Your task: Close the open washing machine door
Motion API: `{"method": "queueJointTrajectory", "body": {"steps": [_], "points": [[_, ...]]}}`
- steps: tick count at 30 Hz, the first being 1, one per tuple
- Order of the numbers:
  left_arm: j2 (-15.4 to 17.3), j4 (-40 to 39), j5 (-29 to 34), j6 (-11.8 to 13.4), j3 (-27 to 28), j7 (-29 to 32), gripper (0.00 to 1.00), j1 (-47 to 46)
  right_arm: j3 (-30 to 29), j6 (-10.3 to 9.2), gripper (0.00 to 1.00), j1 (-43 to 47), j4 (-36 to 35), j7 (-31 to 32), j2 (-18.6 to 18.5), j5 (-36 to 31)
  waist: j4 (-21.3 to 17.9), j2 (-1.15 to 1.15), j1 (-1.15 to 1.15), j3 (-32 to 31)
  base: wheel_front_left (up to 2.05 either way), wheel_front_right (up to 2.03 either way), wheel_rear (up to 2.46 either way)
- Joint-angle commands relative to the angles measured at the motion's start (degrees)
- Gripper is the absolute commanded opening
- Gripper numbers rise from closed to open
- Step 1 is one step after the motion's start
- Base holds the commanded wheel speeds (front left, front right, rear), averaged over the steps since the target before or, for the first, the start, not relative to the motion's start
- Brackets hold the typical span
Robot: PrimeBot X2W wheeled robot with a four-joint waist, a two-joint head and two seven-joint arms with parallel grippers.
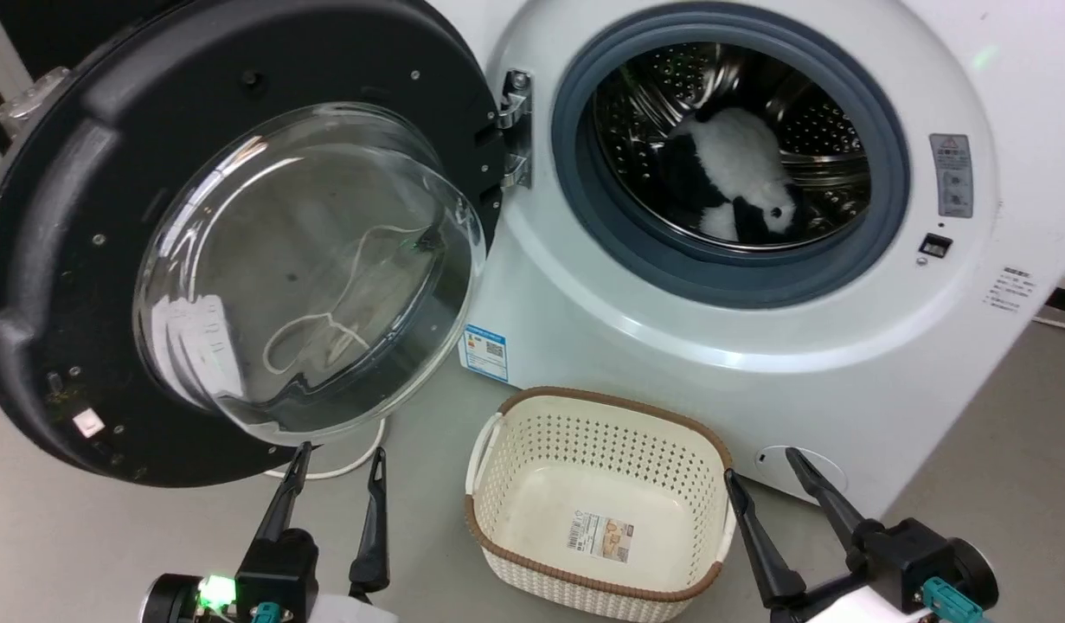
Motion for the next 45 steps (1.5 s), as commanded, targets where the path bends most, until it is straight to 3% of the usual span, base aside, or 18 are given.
{"method": "queueJointTrajectory", "body": {"steps": [1,11,12,13,22,25,30,33,36,45], "points": [[0.2,-0.1,-0.1,0.4,-0.2,-0.7,1.0,1.0,0.3,0.04,1.0,1.2,0.3,-0.7,0.1,0.6,0.4,0.0,0.0,-0.1,0.0,0.0,0.0],[0.1,0.2,-0.3,1.1,-0.5,-1.8,1.0,1.5,0.8,0.05,1.0,2.1,0.7,-1.8,0.1,1.0,2.4,0.0,0.0,-0.3,0.0,0.0,0.0],[0.0,-0.1,-0.6,1.0,-0.6,-2.0,0.56,1.6,0.8,0.05,1.0,2.3,0.8,-2.0,0.1,1.2,2.9,0.0,0.0,-0.3,0.0,0.0,0.0],[-0.1,-0.4,-0.7,1.0,-0.7,-2.1,0.0,1.6,0.8,0.05,1.0,2.4,0.8,-2.1,0.1,1.3,3.1,0.0,0.0,-0.3,0.0,0.0,0.0],[-1.2,-6.0,-4.3,1.0,2.5,-3.1,0.0,1.2,0.7,0.05,1.0,3.5,0.2,-3.1,0.1,1.3,4.6,0.0,0.0,0.7,0.0,0.0,0.0],[-2.1,-12.4,-9.8,-0.1,10.2,-3.7,0.0,-0.7,1.3,0.05,1.0,3.4,-0.3,-3.7,-1.2,1.4,4.5,0.0,0.0,2.7,0.0,0.0,0.0],[-0.7,-13.7,-18.7,-3.3,20.9,-4.3,0.0,-6.1,2.0,0.05,1.0,3.0,-0.5,-4.3,-2.6,2.1,4.0,0.0,0.0,4.4,0.0,0.0,0.0],[1.9,-10.0,-28.4,-3.6,28.1,-1.7,0.0,-12.7,2.6,0.06,1.0,2.6,-0.7,-4.6,-3.5,2.5,3.5,0.0,0.0,5.6,0.0,0.0,0.0],[7.8,-4.9,-34.1,-3.3,32.7,4.5,0.0,-19.8,3.1,0.06,1.0,1.9,-1.1,-4.7,-4.5,2.9,2.3,0.0,0.0,7.2,0.0,0.0,0.0],[19.8,13.9,-45.7,0.7,38.7,22.6,0.0,-34.8,4.1,0.06,1.0,0.3,-1.8,-4.7,-6.6,4.3,-1.9,0.0,0.0,10.8,0.0,0.0,0.0]]}}
